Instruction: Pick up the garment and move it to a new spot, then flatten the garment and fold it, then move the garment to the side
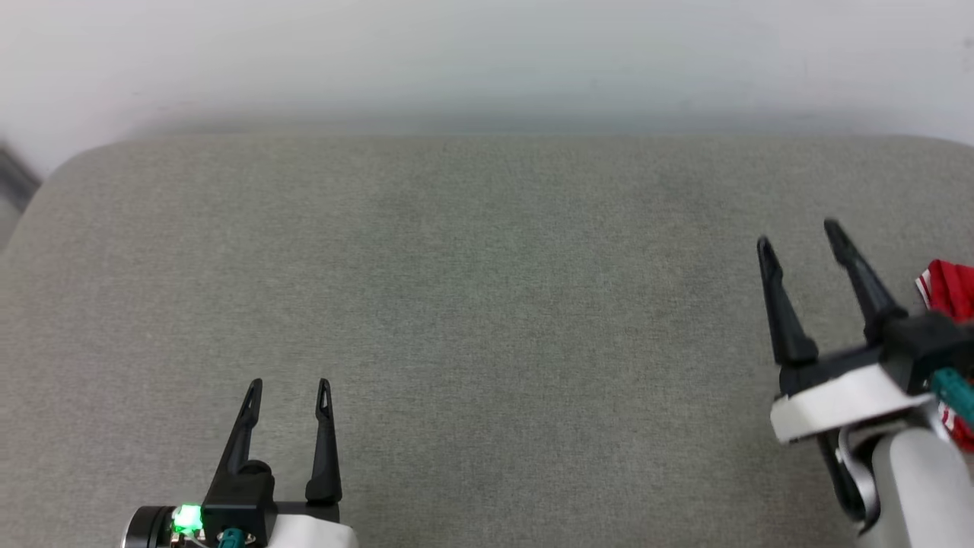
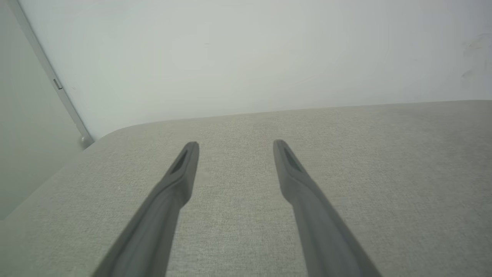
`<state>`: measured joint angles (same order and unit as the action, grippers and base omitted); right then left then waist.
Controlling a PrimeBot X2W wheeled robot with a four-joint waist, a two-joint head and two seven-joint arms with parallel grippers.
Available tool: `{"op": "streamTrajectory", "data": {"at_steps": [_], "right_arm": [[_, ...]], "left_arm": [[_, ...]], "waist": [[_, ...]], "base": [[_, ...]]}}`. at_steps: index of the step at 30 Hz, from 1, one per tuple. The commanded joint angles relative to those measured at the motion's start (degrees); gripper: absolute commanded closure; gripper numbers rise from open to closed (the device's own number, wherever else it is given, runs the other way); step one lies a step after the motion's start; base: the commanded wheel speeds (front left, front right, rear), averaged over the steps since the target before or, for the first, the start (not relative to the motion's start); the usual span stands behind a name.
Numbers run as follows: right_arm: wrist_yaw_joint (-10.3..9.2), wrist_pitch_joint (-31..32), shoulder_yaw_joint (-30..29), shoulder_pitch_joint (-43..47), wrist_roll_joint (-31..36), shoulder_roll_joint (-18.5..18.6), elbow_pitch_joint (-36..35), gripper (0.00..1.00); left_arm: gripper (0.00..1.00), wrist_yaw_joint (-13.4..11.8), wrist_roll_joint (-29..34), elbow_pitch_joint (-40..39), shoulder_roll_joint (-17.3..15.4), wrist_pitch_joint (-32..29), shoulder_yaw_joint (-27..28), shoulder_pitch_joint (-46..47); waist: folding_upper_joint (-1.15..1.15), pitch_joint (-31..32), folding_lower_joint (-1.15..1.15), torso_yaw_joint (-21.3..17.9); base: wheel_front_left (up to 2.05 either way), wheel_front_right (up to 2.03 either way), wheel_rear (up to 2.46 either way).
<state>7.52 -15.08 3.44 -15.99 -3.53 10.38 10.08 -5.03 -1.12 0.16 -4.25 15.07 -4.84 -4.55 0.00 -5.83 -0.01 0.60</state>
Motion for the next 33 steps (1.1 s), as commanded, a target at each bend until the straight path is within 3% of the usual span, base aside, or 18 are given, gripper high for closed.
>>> {"op": "streamTrajectory", "data": {"at_steps": [1,15,33], "right_arm": [[-0.07,-0.1,-0.5,1.9,-0.2,-0.7,-0.6,0.00],[-0.07,-0.1,-5.2,18.3,-1.8,-6.7,-6.6,0.00],[-0.06,-0.1,-6.4,28.4,-7.9,-7.6,-10.6,0.00]], "left_arm": [[0.00,0.2,0.4,0.1,0.1,0.1,0.0,-0.6],[0.00,0.7,0.2,1.0,0.4,0.1,-0.5,-4.6],[0.00,1.6,-0.2,-0.3,0.7,0.1,-0.2,-6.7]], "waist": [[0.00,1.0,0.01,0.8],[0.00,5.3,0.01,1.7],[0.00,7.1,0.01,1.5]], "base": [[0.00,0.00,0.00],[0.00,0.00,0.00],[0.00,0.00,0.00]]}}
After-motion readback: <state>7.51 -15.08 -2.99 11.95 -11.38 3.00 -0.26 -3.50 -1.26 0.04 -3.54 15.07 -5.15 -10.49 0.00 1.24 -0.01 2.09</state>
